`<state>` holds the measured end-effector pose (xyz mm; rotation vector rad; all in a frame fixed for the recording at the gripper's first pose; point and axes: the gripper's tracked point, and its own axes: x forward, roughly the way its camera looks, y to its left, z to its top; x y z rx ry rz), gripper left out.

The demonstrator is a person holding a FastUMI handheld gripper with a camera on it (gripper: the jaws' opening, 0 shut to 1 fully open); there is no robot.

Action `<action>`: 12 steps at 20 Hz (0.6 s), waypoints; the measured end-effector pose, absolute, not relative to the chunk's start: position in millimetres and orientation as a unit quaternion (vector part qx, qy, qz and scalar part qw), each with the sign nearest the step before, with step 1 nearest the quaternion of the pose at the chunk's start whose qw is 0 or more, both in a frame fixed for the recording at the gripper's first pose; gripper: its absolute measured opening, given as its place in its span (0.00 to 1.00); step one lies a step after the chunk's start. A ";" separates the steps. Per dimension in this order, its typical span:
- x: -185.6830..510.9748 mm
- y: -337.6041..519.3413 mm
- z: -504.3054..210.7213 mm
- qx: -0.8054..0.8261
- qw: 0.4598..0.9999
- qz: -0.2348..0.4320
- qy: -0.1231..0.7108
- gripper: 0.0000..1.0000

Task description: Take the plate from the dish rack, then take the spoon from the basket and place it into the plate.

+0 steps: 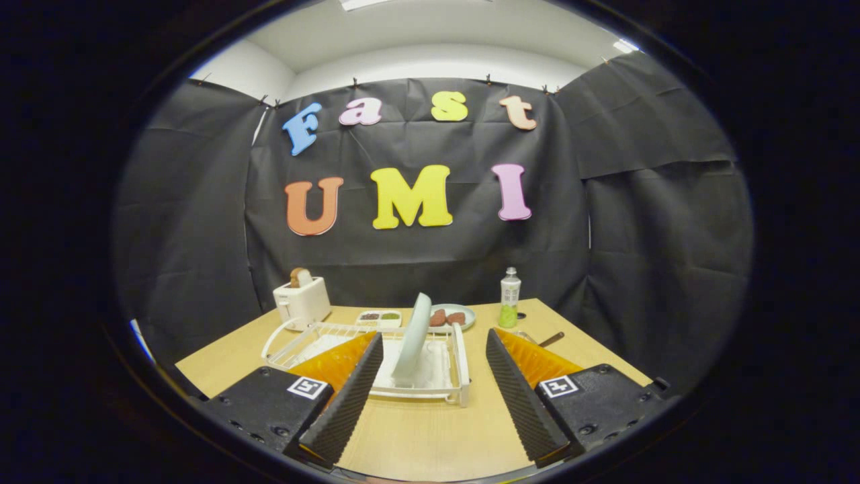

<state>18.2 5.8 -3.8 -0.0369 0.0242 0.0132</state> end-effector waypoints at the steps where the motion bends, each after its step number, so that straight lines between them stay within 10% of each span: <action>1: 22.7 6.6 -0.2 -0.023 1.000 0.007 0.016 0.99; 12: 128.6 19.6 44.8 -0.086 0.985 0.006 0.148 0.99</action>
